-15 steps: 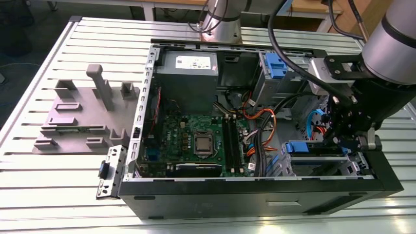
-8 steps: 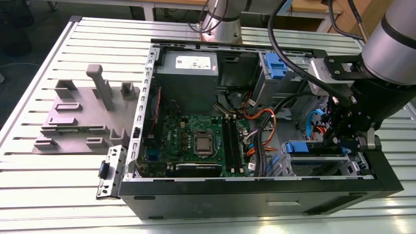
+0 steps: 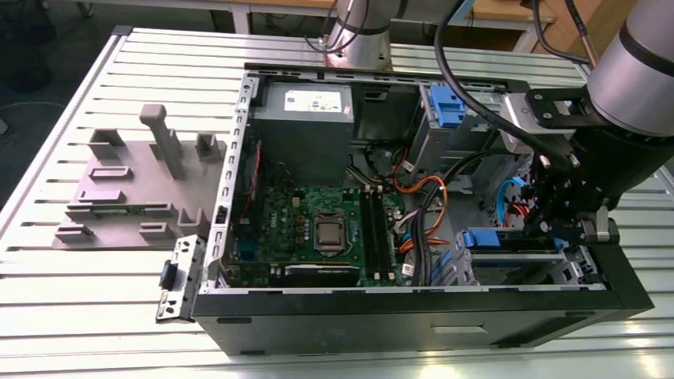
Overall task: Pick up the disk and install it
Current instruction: 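Insert the first disk wire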
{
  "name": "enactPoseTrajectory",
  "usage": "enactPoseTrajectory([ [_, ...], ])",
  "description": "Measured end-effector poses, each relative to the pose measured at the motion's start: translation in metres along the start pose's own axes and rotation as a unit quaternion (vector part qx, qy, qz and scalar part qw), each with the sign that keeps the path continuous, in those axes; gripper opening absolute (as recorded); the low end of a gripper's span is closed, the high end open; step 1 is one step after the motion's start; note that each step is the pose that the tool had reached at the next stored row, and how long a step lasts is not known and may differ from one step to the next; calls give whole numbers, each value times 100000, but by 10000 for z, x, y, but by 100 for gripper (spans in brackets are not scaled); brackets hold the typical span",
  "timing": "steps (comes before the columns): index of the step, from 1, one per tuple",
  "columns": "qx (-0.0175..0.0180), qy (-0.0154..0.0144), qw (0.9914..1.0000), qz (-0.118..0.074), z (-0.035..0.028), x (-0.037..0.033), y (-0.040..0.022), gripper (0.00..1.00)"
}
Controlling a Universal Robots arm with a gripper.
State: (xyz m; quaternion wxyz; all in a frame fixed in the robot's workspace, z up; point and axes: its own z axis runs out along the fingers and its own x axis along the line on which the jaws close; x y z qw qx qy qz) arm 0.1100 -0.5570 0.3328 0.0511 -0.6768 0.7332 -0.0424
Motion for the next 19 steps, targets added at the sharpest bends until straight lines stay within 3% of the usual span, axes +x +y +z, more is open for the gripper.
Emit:
enactPoseTrajectory([
  [19, -11, -70, 99999, -528, 6, 0, 1, 17],
])
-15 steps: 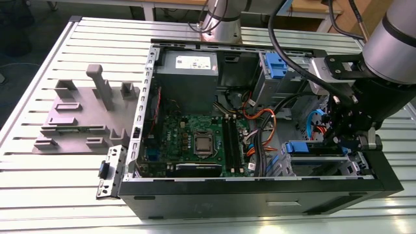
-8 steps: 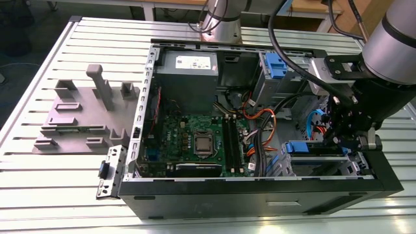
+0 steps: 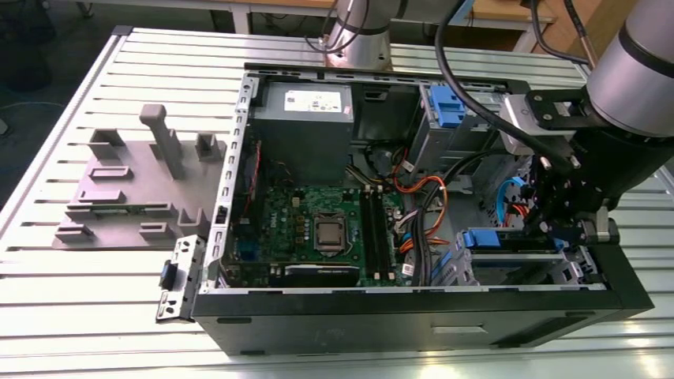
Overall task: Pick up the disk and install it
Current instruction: 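Insert the first disk wire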
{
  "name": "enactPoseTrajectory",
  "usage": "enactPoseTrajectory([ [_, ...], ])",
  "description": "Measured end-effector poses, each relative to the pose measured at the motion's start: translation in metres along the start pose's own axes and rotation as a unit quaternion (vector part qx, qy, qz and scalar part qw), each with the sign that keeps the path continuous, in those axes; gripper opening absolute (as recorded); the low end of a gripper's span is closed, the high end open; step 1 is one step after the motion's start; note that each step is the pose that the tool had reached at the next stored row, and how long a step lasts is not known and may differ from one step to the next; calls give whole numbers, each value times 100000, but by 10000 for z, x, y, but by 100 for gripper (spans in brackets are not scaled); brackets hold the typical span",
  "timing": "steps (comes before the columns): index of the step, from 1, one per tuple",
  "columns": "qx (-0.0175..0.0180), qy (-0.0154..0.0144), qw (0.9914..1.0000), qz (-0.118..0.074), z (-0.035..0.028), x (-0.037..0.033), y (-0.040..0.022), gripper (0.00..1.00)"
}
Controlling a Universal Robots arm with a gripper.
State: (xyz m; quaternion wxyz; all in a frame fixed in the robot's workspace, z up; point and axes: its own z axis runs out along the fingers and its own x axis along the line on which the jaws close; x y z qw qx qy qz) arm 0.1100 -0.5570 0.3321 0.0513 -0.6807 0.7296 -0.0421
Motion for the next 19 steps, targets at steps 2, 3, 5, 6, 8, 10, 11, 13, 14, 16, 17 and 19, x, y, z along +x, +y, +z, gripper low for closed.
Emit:
enactPoseTrajectory([
  [2, 1, 0, 100000, -7, -3, 1, 0, 17],
  [3, 1, -12, 100000, -18, -4, 1, -1, 17],
  [5, 0, -11, 100000, -31, -11, 1, -1, 17],
  [6, 0, -6, 100000, -43, -13, 0, -2, 17],
  [8, 0, -9, 100000, -89, -12, 3, -2, 17],
  [10, -1, -7, 100000, -96, -6, 4, -1, 17],
  [11, -1, -8, 100000, -95, -5, 4, -1, 17],
  [13, -1, -13, 100000, -95, -1, 4, 0, 17],
  [14, -1, -11, 100000, -92, 1, 4, 0, 17],
  [16, 1, -1, 100000, -96, 4, 4, 0, 17],
  [17, 2, -5, 100000, -96, 6, 5, 0, 17],
  [19, 0, -6, 100000, -96, 10, 5, 1, 17],
])
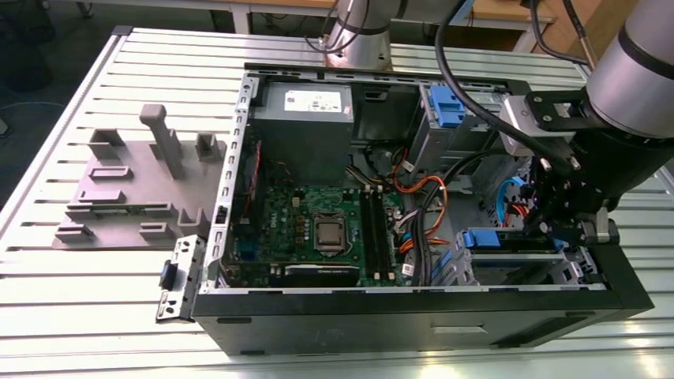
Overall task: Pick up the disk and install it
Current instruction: 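Insert the first disk wire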
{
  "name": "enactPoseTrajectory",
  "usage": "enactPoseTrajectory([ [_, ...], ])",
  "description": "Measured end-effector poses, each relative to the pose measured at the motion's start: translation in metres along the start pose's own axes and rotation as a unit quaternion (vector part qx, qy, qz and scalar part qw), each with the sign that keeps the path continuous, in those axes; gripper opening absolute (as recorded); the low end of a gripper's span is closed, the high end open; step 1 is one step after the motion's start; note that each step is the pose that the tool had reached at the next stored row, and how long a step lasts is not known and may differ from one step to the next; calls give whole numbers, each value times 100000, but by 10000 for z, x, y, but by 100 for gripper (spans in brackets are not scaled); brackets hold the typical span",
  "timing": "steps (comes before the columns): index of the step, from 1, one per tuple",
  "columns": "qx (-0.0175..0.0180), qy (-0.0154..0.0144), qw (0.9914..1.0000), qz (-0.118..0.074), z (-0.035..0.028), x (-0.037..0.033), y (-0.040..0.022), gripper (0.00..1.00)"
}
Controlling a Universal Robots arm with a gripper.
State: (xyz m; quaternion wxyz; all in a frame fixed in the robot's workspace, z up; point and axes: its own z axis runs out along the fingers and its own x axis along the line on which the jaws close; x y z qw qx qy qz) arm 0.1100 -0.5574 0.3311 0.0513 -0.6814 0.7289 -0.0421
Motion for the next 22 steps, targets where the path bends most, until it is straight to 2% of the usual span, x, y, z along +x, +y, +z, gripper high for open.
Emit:
enactPoseTrajectory([
  [5, -1, -1, 100000, 2, 4, 0, 1, 17],
  [10, -1, -13, 100000, 4, -24, -1, -3, 17],
  [22, -2, -6, 100000, 1, -14, 7, -2, 17],
])
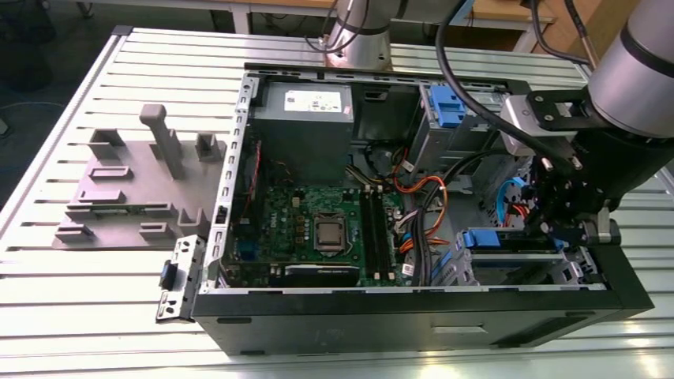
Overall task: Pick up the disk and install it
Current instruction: 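Insert the first disk wire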
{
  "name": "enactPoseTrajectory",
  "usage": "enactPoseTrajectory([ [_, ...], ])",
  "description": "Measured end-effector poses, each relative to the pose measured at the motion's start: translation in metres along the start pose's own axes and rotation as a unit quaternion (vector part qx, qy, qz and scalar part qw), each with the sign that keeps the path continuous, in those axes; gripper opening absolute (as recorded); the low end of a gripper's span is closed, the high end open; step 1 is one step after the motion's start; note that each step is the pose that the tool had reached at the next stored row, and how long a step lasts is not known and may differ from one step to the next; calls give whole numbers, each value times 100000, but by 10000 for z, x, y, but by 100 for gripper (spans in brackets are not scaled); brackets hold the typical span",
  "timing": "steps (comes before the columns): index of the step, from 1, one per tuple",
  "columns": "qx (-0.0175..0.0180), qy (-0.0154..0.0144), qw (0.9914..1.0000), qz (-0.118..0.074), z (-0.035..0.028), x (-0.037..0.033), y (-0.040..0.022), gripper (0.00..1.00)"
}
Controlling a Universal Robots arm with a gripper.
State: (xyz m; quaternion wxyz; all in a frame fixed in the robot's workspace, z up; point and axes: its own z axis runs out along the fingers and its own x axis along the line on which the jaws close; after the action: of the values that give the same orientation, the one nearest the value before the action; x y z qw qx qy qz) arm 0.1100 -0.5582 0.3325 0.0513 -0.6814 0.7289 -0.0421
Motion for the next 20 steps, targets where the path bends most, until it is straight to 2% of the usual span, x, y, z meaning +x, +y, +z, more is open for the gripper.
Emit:
enactPoseTrajectory([
  [20, 0, 0, 100000, 0, 53, 1, 7, 17],
])
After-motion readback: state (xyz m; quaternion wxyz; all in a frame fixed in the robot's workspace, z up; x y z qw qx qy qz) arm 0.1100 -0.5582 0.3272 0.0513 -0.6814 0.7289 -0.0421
